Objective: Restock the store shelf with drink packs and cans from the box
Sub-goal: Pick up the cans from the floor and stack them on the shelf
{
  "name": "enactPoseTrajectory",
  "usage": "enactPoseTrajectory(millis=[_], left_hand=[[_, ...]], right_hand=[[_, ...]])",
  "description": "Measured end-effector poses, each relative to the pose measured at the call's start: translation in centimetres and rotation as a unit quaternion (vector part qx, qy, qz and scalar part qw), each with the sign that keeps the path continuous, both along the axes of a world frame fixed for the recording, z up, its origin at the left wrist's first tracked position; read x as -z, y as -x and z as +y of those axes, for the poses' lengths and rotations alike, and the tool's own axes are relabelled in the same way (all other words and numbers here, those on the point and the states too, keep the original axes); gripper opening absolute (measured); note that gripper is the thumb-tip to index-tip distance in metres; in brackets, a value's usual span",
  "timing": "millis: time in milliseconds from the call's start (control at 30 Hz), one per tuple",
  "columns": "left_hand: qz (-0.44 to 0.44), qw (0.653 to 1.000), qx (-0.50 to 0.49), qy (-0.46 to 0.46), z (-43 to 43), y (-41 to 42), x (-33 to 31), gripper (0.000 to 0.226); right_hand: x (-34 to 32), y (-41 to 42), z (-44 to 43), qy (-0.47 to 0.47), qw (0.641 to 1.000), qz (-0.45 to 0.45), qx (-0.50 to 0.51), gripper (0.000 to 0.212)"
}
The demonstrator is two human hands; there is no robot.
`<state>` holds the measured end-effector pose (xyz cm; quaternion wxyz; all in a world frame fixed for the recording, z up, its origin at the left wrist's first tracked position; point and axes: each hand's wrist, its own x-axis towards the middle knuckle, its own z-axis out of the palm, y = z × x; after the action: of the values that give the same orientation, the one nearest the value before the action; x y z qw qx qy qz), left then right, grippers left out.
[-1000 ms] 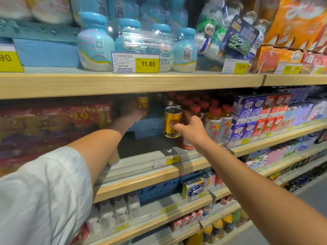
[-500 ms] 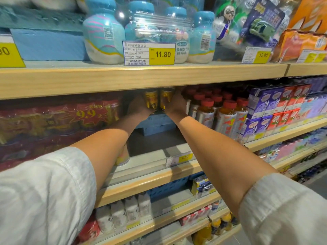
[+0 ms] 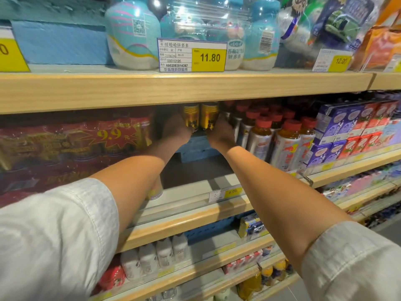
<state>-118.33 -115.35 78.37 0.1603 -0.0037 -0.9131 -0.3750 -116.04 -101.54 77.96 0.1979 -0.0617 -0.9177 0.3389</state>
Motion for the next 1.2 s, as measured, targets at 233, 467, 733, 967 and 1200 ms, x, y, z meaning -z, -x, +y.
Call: enactPoseTrajectory(millis=[233,467,733,967,1200], left_hand=[[0.007,1.0,-0.001,0.01,0.7,-0.5,0.2,0.027],[0.037,0.999,0.015,-0.026,1.1,-2.8,-0.4,0.019],[0.031,0.997,-0.013,-0.071,1.0,-6.1,0.3,0.07],[-0.076,0.994,-0.077,-0.014,2.1,-11.2,-0.2,0.103],[-0.009,0.998,-0.056,0.033,3.7,-18.1,1.0,0.041]], right_hand=[[-0.9,-0.6,-0.3,-0.016,0.999,-0.042,0.0,0.057],[-1.2,-3.0,0.1,0.012,0.998,-0.036,-0.046,0.065],[-2.3,-7.3,0.5,-0.018,0.995,-0.077,-0.066,0.075],[-0.3,-12.2,1.8,-0.029,0.993,-0.08,-0.079,0.038],[1.3,-17.7,4.2,0.014,0.991,-0.043,-0.129,0.074]])
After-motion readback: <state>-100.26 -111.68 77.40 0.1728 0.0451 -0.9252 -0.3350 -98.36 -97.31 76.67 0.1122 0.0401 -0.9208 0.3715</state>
